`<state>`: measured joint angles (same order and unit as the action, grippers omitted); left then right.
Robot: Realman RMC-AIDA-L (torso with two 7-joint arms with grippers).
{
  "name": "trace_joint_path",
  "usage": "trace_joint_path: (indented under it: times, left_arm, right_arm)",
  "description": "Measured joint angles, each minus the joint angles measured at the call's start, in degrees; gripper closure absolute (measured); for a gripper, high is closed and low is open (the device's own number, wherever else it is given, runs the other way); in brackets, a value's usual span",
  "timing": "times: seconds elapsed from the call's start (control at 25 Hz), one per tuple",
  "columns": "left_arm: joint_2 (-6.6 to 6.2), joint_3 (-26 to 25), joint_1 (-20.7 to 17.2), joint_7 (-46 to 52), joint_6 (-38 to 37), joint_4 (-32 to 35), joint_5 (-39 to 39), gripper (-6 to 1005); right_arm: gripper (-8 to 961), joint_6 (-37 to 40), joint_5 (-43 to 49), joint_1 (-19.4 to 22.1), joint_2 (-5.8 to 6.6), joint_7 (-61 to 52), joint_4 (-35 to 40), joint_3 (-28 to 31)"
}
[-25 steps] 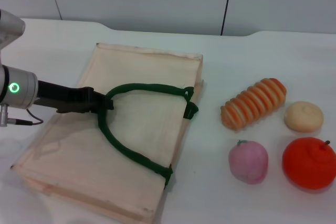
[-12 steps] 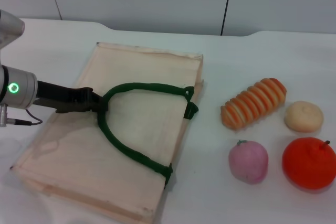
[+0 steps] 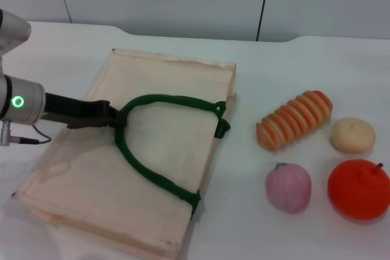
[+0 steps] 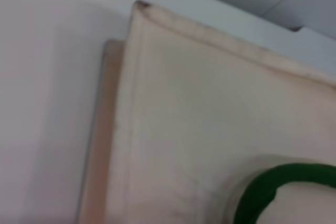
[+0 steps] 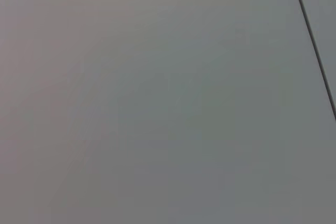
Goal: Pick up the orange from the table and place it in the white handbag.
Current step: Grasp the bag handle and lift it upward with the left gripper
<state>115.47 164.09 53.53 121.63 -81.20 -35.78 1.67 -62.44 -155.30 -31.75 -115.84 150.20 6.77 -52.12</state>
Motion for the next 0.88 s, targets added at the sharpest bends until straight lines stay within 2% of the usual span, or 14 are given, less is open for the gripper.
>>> trace_joint_path:
  times: [0.36, 0.64, 0.88]
  left_arm:
    - [0.01, 0.0, -0.41, -4.17, -5.17, 0.01, -8.02, 884]
    - [-0.62, 0.0, -1.48, -7.12, -10.53, -0.39, -14.46, 884]
    - [-1.89, 0.01, -3.27, -9.47, -16.4, -0.48, -21.96, 884]
  right_arm:
    - [60, 0.25, 0.0, 0.2, 0.0, 0.0, 0.0, 0.0]
    - [60, 0.32, 0.0, 0.27, 0.0, 0.0, 0.0, 0.0]
    - [60, 0.32, 0.0, 0.39, 0.0, 0.0, 0.0, 0.15]
